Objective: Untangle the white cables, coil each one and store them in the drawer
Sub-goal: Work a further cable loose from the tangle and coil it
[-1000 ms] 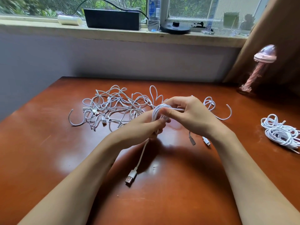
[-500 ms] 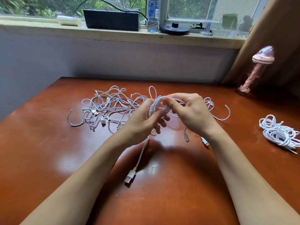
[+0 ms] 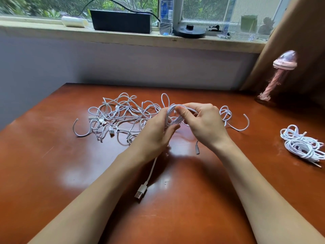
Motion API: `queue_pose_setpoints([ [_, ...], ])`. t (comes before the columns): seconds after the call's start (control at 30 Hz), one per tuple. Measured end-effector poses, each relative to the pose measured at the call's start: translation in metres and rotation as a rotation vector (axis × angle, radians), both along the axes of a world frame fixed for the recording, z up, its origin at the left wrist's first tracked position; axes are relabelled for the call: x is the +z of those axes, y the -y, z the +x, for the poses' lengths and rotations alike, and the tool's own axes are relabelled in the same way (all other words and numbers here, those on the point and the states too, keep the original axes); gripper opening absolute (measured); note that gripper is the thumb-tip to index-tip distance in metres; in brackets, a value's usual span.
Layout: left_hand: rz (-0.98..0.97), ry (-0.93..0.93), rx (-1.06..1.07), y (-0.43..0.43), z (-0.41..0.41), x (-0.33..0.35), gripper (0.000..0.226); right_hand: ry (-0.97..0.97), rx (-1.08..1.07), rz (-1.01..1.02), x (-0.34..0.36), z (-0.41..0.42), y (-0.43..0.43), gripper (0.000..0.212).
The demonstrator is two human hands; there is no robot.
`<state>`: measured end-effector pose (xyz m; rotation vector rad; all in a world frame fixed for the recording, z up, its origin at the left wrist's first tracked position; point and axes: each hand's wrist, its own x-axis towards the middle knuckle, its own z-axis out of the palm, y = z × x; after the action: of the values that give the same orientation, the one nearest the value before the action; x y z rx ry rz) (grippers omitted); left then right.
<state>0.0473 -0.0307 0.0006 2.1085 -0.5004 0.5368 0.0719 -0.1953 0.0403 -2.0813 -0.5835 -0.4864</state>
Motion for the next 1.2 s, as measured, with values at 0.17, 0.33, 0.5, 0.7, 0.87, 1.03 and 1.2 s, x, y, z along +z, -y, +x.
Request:
queue_pose_setpoints([
  [0.17, 0.097, -0.066, -0.029, -0.005, 0.0, 0.003, 0.013, -0.044, -0.002, -0.002, -0.001, 0.001, 0.001, 0.021],
  [0.33, 0.099, -0.075, 0.009, -0.004, -0.005, 0.007, 0.004, -0.116, 0.025, -0.04, -0.001, 0.003, 0.002, 0.022],
  [0.5, 0.067, -0.117, 0.066, -0.005, -0.004, 0.007, 0.012, -0.106, 0.034, -0.119, 0.0, 0.006, 0.006, 0.021],
  [0.7, 0.109, -0.156, 0.074, -0.01, 0.002, 0.002, 0.012, -0.136, 0.186, -0.103, 0.012, 0.0, 0.019, 0.021],
  [0.87, 0.16, -0.154, 0.003, -0.014, 0.002, 0.002, 0.015, -0.143, 0.299, -0.05, 0.02, -0.005, 0.028, 0.009],
  [1.03, 0.229, -0.182, -0.139, -0.01, -0.004, 0.001, 0.019, -0.037, 0.229, -0.004, 0.02, -0.002, 0.027, 0.006],
  [1.2, 0.197, -0.162, -0.224, -0.007, -0.006, 0.002, 0.01, -0.003, 0.143, -0.016, 0.017, 0.002, 0.029, 0.014],
])
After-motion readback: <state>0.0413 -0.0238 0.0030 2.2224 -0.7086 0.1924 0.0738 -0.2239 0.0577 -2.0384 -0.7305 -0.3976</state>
